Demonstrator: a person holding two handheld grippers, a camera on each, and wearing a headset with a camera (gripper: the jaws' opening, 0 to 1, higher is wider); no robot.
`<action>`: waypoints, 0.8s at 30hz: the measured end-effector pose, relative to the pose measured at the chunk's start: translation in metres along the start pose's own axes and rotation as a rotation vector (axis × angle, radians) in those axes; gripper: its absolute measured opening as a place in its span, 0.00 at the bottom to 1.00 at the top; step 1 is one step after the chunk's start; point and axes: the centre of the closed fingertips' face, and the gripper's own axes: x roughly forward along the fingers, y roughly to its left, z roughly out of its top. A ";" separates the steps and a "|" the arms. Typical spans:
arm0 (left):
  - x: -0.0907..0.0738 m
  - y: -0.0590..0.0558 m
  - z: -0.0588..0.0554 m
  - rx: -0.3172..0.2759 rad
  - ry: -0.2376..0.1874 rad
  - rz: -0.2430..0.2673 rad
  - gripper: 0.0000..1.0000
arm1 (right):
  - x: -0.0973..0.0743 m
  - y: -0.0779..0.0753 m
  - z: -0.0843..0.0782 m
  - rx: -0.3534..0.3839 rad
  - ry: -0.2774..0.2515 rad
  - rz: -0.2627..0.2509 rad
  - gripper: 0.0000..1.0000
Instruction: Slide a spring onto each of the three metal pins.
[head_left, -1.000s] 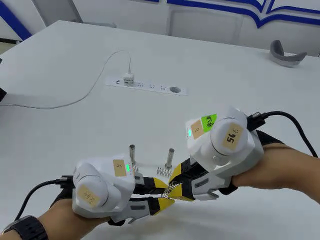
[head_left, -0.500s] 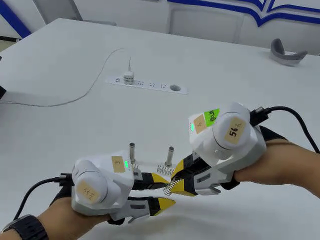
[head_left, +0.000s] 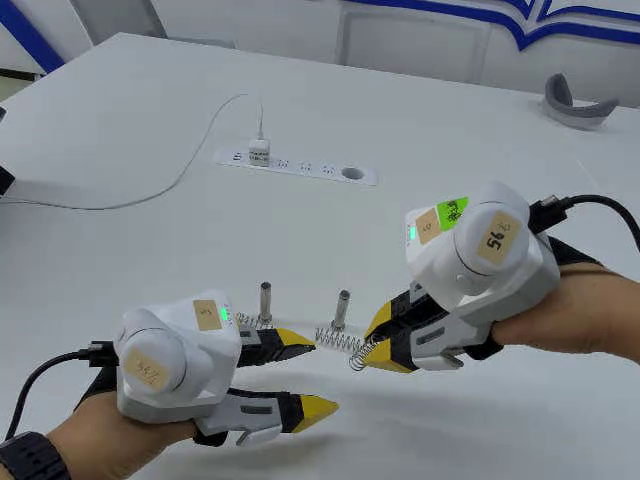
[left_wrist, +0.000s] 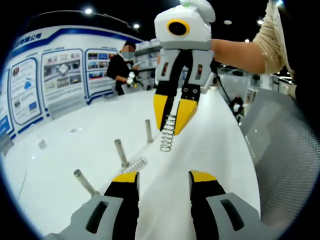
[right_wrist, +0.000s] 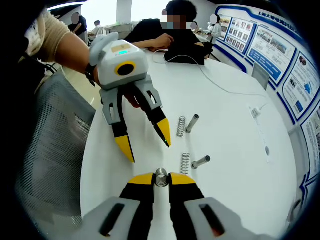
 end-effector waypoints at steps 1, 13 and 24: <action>-0.002 0.001 -0.001 -0.004 0.002 0.006 0.42 | -0.002 -0.003 -0.001 0.004 0.000 -0.007 0.12; -0.019 0.015 -0.009 -0.041 0.001 0.060 0.50 | -0.019 -0.018 -0.013 0.043 0.020 -0.047 0.12; -0.036 0.037 -0.019 -0.087 0.002 0.142 0.59 | -0.034 -0.030 -0.023 0.068 0.046 -0.076 0.12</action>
